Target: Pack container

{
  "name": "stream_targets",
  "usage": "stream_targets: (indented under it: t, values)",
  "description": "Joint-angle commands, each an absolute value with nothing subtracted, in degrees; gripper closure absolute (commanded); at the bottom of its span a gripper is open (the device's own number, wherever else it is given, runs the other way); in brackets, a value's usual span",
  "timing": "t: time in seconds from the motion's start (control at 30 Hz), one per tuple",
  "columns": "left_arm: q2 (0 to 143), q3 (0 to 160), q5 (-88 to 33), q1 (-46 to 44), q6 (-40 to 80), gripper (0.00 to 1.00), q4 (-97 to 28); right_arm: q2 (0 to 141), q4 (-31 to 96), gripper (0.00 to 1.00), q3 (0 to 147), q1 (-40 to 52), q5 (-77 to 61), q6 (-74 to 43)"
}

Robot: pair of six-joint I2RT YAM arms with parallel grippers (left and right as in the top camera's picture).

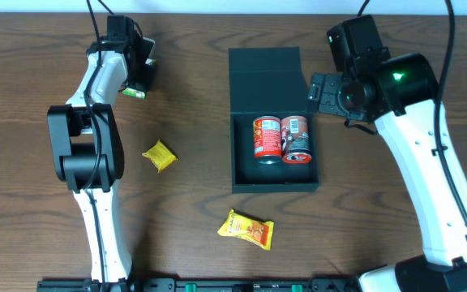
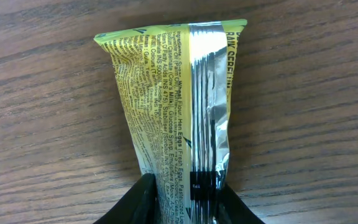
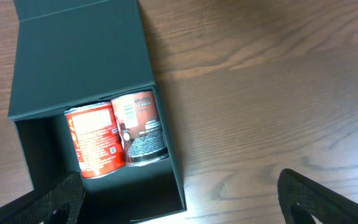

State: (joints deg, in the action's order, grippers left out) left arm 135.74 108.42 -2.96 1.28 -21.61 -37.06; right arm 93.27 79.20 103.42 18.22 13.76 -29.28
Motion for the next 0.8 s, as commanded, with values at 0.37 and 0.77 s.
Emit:
stream_targets:
  t: [0.37, 0.77]
  values:
    - [135.09, 112.03, -2.33, 1.39, -20.05, 0.76, -39.18, 93.38, 79.05, 0.01, 103.37, 17.96, 14.83, -28.84]
    - [132.81, 112.03, -2.33, 1.34, -17.93, 0.83, -40.64, 93.38, 79.05, 0.01, 103.37, 17.96, 14.85, -28.84]
